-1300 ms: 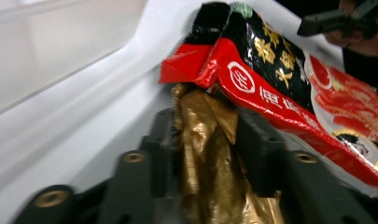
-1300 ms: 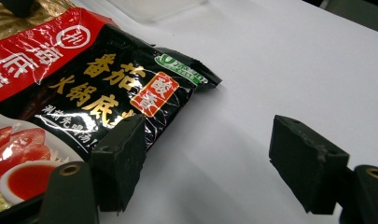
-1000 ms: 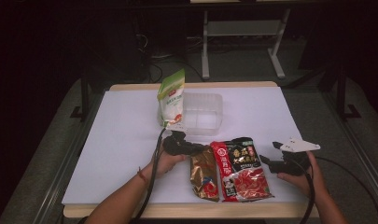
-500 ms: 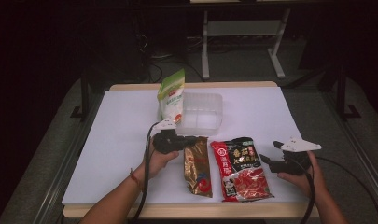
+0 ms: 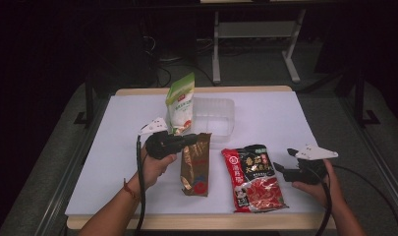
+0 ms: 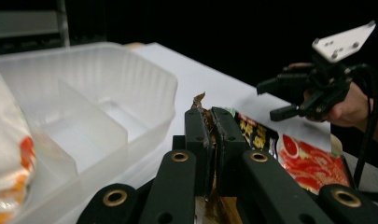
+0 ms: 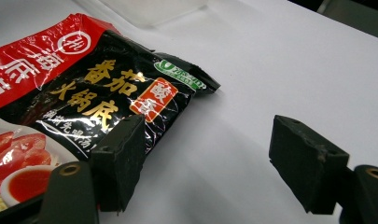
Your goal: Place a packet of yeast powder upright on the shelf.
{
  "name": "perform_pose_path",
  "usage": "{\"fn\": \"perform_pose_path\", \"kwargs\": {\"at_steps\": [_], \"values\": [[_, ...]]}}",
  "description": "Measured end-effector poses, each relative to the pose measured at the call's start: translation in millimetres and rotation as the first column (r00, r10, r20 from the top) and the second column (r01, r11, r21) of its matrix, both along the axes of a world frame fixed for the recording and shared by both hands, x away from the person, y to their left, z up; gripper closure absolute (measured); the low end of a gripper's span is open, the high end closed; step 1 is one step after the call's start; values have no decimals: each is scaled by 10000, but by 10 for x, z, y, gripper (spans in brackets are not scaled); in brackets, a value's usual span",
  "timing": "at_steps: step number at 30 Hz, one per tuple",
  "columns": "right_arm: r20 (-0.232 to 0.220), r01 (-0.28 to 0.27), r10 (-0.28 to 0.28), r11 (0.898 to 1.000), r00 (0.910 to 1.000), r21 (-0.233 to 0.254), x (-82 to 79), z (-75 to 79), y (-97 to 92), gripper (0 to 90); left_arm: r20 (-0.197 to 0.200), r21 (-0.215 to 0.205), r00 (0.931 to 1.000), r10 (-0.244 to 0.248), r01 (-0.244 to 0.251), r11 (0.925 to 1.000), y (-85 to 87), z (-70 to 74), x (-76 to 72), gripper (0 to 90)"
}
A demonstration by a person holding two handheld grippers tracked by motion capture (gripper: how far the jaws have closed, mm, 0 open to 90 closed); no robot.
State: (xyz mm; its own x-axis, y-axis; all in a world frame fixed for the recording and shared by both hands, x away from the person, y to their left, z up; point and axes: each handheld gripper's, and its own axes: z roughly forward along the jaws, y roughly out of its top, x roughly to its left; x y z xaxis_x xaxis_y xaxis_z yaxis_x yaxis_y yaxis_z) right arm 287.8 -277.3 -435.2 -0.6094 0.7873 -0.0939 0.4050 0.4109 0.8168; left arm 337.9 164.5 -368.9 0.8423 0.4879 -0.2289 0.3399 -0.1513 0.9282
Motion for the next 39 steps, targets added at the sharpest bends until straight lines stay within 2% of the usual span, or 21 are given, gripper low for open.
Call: {"fn": "perform_pose_path", "kwargs": {"at_steps": [3, 16, 19, 22, 25, 26, 30, 31, 33, 35, 37, 39], "values": [[42, 9, -10, 10000, 10000, 57, 0, 5, -5, 266, 111, -230, 9999, 85, -83, 9997, 35, 56, -19, 865], [52, 24, -24, 10000, 10000, 52, -2, 10, -3, 267, 570, -654, 9974, 446, -409, 9970, 128, 196, -76, 870], [61, 3, -3, 10000, 10000, 22, -3, 10, -5, 266, 667, -739, 9958, 626, -577, 9956, 163, 227, -81, 871], [53, 35, -36, 10000, 10000, 29, -2, 10, -5, 267, 670, -1007, 9941, 854, -784, 9918, 203, 260, -78, 871], [61, 32, -32, 10000, 10000, 14, -1, 10, -5, 267, 863, -1104, 9891, 1192, -1094, 9878, 223, 314, -72, 871], [63, 40, -40, 10000, 10000, 6, -2, 11, -4, 267, 987, -1142, 9856, 1376, -1262, 9854, 229, 337, -72, 871], [70, 86, -87, 10000, 9999, 42, -7, 15, -4, 266, 1071, -1645, 9783, 1774, -1586, 9736, 239, 420, -29, 871], [63, 108, -108, 9999, 9999, 56, -9, 15, -4, 267, 1102, -1663, 9776, 1794, -1598, 9730, 234, 435, -11, 871], [41, 141, -141, 9999, 9999, 74, -11, 14, -5, 267, 1262, -1683, 9696, 2099, -1876, 9677, 213, 462, 13, 871], [30, 152, -152, 9999, 9999, 67, -9, 11, -8, 267, 1269, -1821, 9653, 2281, -2034, 9620, 191, 480, 56, 871], [12, 148, -148, 9999, 9999, 72, -8, 8, -10, 266, 1300, -1722, 9606, 2456, -2221, 9597, 157, 514, 104, 871], [13, 137, -137, 9999, 9999, 53, -8, 6, -13, 267, 1297, -1777, 9601, 2477, -2233, 9584, 123, 550, 150, 872]]}}
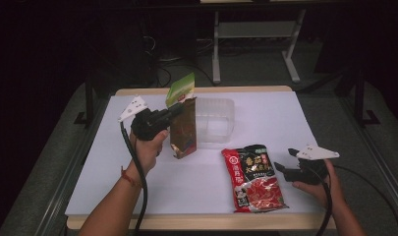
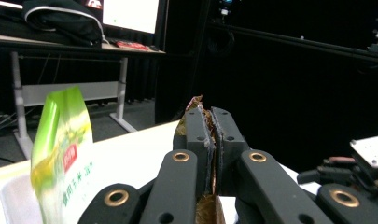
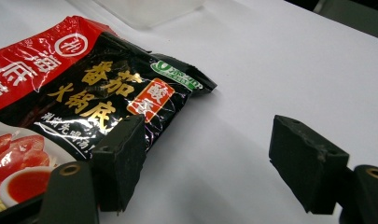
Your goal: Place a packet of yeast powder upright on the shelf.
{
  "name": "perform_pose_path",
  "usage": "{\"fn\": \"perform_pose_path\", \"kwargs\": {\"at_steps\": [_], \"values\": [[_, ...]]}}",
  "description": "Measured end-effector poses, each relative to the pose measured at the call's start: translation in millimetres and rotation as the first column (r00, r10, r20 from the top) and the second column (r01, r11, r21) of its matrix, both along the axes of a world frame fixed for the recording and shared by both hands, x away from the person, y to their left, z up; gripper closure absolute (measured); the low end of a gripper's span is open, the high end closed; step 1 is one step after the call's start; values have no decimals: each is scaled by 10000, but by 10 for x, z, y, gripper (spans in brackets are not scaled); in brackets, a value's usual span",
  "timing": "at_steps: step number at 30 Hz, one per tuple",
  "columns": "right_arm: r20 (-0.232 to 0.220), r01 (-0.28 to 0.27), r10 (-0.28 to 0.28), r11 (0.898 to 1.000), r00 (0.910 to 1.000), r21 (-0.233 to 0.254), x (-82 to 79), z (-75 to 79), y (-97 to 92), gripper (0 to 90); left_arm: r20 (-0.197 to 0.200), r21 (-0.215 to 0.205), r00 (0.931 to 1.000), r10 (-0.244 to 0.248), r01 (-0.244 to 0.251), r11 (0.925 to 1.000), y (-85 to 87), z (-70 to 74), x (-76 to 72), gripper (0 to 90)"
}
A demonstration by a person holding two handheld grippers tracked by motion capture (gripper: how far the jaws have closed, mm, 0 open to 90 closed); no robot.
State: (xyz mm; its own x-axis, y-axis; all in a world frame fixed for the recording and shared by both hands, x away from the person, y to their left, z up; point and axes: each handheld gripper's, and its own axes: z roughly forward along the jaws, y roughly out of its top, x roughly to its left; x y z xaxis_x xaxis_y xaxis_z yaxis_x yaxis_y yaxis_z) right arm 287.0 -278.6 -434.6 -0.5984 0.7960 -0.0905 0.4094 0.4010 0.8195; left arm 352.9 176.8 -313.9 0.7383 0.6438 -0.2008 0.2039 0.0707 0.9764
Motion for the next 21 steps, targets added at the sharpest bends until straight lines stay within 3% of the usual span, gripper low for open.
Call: {"fn": "perform_pose_path", "kwargs": {"at_steps": [5, 11, 21], "values": [[-18, 45, -45, 10000, 10000, 27, -2, -4, -18, 266, 244, 252, 9996, 173, -180, 9995, -92, 90, 74, 871], [69, 135, -135, 9999, 9999, 98, -9, 4, -26, 262, 253, 414, 9987, 439, -450, 9981, -146, 115, 189, 871], [51, 150, -150, 9998, 9999, 96, -5, 1, -30, 262, 149, 109, 9957, 918, -920, 9957, -167, 136, 408, 871]]}}
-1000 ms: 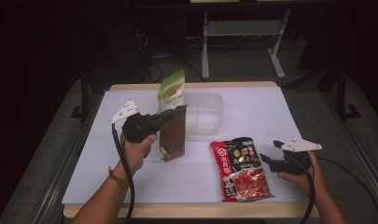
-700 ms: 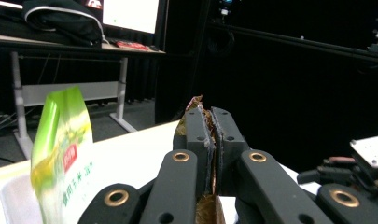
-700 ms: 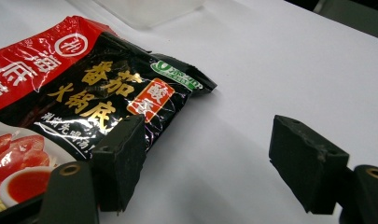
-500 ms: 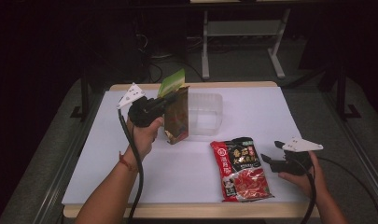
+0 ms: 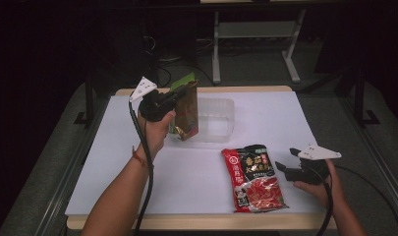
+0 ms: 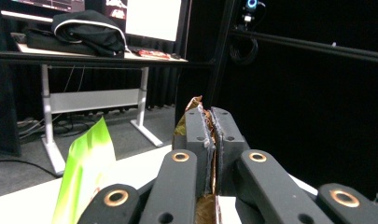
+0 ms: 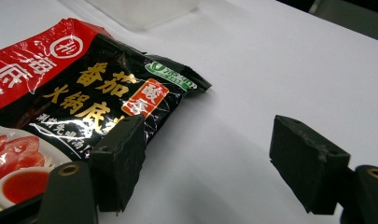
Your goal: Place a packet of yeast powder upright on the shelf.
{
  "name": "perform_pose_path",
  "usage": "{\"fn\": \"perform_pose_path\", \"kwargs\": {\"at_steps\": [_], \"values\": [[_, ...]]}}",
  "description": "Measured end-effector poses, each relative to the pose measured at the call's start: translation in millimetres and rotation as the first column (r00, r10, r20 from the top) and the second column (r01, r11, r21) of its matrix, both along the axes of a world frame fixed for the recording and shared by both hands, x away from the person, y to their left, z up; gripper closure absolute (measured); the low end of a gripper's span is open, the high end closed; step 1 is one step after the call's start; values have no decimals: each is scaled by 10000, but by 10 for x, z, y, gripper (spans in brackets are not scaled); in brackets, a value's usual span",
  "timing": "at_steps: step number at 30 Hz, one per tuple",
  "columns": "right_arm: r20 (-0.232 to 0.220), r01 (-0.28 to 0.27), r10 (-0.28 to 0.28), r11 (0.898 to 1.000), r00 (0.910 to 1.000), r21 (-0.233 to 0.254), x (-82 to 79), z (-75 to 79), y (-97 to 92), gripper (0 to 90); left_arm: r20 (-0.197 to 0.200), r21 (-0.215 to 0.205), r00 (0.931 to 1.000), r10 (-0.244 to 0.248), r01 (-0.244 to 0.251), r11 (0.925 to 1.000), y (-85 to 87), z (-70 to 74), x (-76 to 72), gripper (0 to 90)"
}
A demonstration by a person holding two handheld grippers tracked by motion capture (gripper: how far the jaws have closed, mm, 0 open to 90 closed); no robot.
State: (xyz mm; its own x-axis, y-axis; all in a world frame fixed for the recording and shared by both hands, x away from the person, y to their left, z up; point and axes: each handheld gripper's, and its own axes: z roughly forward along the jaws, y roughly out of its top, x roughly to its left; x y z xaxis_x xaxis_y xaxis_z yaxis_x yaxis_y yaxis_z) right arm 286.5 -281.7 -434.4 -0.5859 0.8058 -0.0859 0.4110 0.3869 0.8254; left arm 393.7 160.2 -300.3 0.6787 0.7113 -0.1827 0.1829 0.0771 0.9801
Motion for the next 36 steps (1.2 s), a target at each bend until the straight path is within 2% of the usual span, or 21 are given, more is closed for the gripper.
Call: {"fn": "perform_pose_path", "kwargs": {"at_steps": [6, 8, 10, 13, 15, 20, 22, 26, 31, 36], "values": [[2, 21, -21, 10000, 10000, 15, -5, 2, -11, 264, 61, -15, 9999, 85, -85, 10000, -97, 34, 94, 871], [-17, 12, -12, 10000, 10000, 19, -3, -1, -18, 264, 172, 115, 9997, 180, -182, 9998, -134, 43, 128, 871], [-21, 22, -22, 10000, 10000, 12, -2, -3, -20, 264, 83, 42, 9998, 177, -177, 9998, -173, 40, 169, 871], [-2, 1, -1, 10000, 10000, 9, -4, 0, -20, 265, 155, 289, 9993, 332, -336, 9990, -241, 32, 223, 871], [-3, -10, 10, 10000, 10000, 17, -5, 0, -20, 265, 37, 187, 9995, 302, -303, 9994, -275, 11, 267, 871], [0, -7, 7, 10000, 10000, 3, -4, -3, -25, 265, -12, 501, 9985, 555, -554, 9972, -371, -64, 363, 870], [7, -12, 12, 10000, 10000, -16, -4, -3, -28, 266, -41, 382, 9981, 608, -606, 9974, -387, -102, 397, 870], [2, -16, 16, 10000, 10000, 8, -4, -7, -29, 266, 33, 602, 9958, 915, -915, 9940, -396, -174, 473, 869], [-53, -47, 47, 10000, 10000, -38, -2, -15, -18, 266, -174, 298, 9928, 1186, -1180, 9926, -355, -244, 548, 869], [-71, -46, 45, 10000, 10000, -33, -1, -17, -18, 266, -395, -111, 9940, 1023, -1028, 9946, -352, -365, 570, 867]]}}
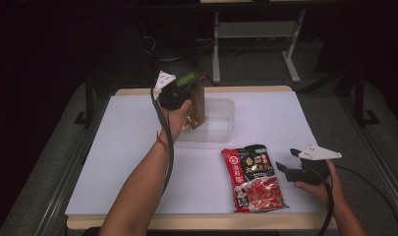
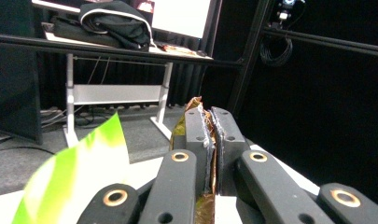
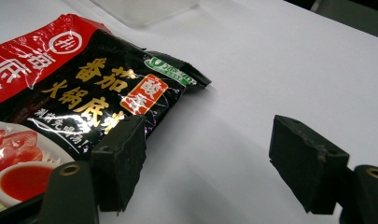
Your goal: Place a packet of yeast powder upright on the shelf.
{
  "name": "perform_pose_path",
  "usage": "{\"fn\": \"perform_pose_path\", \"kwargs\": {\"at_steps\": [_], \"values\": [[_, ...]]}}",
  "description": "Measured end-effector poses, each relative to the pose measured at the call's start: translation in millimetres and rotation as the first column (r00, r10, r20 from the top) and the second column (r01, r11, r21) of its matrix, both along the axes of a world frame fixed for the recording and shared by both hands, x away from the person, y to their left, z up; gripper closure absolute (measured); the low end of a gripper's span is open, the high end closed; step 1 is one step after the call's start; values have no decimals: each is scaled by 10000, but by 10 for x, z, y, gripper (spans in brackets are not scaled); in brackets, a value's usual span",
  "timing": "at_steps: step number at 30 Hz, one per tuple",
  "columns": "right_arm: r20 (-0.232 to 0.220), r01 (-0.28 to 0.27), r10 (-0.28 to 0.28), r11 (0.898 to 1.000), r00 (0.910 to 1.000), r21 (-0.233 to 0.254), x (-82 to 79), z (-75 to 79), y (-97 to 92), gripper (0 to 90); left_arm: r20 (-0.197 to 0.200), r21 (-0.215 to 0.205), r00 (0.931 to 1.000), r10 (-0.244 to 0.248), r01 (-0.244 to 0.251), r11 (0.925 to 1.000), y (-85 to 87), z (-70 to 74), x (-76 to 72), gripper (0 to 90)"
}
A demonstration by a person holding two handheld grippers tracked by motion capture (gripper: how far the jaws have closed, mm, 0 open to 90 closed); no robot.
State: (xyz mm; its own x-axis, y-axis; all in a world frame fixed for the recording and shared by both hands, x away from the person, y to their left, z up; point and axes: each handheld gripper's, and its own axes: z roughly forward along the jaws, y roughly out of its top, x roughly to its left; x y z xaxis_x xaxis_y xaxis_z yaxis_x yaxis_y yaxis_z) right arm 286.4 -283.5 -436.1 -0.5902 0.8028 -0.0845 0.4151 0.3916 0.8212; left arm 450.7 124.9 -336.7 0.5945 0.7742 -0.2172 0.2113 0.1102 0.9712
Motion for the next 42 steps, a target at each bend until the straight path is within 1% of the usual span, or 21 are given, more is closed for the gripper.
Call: {"fn": "perform_pose_path", "kwargs": {"at_steps": [2, 6, 8, 11, 13, 16, 18, 19, 21, 24, 25, 33, 40, 42], "values": [[-16, -4, 4, 10000, 10000, -16, 0, -2, 1, 266, -92, -108, 9999, -73, 72, 9999, 1, -55, 7, 867], [-11, -49, 48, 10000, 10000, -33, 2, -7, 5, 266, -151, -31, 9998, -116, 116, 9999, -5, -156, 5, 865], [-7, -50, 50, 10000, 10000, -37, 4, -8, 4, 266, -224, -96, 9995, -215, 213, 9997, -3, -205, 1, 864], [-31, -52, 52, 10000, 10000, -40, 6, -11, 5, 266, -234, -3, 9990, -371, 371, 9993, -8, -262, -18, 861], [-42, -59, 58, 10000, 10000, -44, 6, -13, 8, 266, -223, 134, 9989, -411, 414, 9991, -13, -284, -32, 859], [-33, -55, 55, 10000, 10000, -45, 8, -13, 9, 266, -190, 283, 9988, -460, 465, 9985, -7, -288, -54, 856], [-44, -38, 38, 10000, 10000, -41, 8, -14, 8, 266, -139, 508, 9986, -507, 513, 9974, 2, -290, -68, 855], [-52, -38, 38, 10000, 10000, -42, 8, -14, 8, 266, -112, 546, 9988, -481, 487, 9973, 10, -290, -75, 855], [-53, -30, 30, 10000, 10000, -37, 8, -14, 7, 266, -178, 451, 9982, -579, 587, 9973, 39, -296, -82, 853], [-69, -40, 39, 10000, 10000, -39, 11, -17, 10, 266, -146, 527, 9978, -649, 656, 9965, 75, -302, -109, 850], [-77, -47, 47, 10000, 10000, -47, 11, -19, 12, 266, -96, 609, 9978, -663, 667, 9959, 83, -303, -121, 849], [-101, -70, 69, 9999, 9999, -100, 16, -24, 28, 267, 123, 1235, 9958, -904, 882, 9884, 117, -284, -210, 844], [-131, -93, 91, 9999, 9999, -125, 19, -30, 34, 267, 286, 1509, 9949, -972, 919, 9843, 137, -294, -247, 844], [-141, -94, 92, 9999, 9999, -131, 21, -34, 34, 267, 268, 1596, 9947, -989, 935, 9828, 138, -289, -256, 844]]}}
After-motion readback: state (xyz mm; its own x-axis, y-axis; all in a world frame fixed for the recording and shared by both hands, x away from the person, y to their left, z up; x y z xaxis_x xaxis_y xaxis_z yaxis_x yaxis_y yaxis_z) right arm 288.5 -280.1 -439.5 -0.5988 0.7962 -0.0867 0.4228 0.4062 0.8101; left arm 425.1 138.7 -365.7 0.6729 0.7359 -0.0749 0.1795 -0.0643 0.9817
